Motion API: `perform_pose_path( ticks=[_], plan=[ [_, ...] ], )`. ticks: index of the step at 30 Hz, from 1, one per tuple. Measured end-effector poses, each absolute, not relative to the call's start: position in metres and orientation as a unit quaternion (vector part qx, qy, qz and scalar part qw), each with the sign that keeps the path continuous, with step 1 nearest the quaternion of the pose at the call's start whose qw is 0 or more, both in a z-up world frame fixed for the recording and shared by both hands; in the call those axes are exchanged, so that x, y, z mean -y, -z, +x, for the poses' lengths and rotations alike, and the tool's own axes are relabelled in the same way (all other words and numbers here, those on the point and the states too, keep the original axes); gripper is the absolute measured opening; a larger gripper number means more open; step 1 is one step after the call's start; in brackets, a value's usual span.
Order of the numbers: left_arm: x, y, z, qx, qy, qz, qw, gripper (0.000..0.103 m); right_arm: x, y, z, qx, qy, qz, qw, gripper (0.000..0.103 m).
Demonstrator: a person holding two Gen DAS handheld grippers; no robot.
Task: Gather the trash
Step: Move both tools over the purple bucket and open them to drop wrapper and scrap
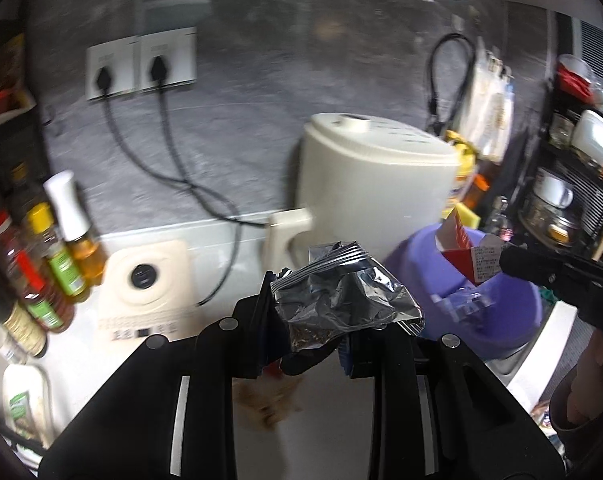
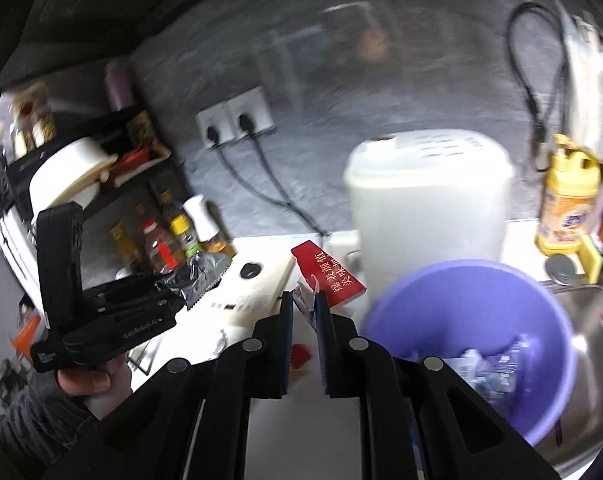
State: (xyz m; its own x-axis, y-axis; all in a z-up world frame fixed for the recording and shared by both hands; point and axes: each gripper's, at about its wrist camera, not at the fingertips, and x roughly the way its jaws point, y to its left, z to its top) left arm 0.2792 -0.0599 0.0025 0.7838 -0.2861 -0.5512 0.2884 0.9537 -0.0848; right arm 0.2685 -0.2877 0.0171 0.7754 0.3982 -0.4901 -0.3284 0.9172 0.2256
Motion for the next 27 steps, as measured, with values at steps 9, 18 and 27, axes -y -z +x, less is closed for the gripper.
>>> perform_pose_path(
  ticks=[9,18,27],
  plan=[
    [0.133,-0.007,0.281,-0.271,0.226,0.022,0.936,0.027,0.38,-0.01,0.239,-0.251,-0.092,0.101,0.958,0.056],
    [0.195,-0.005,0.284,-0.274,0.275,0.04,0.921,0.027,0.433,-0.005,0.212,-0.248,-0.047,0.122,0.96,0.056],
    [0.253,-0.012,0.288,-0.276,0.33,0.062,0.9,0.059,0.47,-0.008,0.186,-0.237,-0.006,0.142,0.961,0.057]
  ],
)
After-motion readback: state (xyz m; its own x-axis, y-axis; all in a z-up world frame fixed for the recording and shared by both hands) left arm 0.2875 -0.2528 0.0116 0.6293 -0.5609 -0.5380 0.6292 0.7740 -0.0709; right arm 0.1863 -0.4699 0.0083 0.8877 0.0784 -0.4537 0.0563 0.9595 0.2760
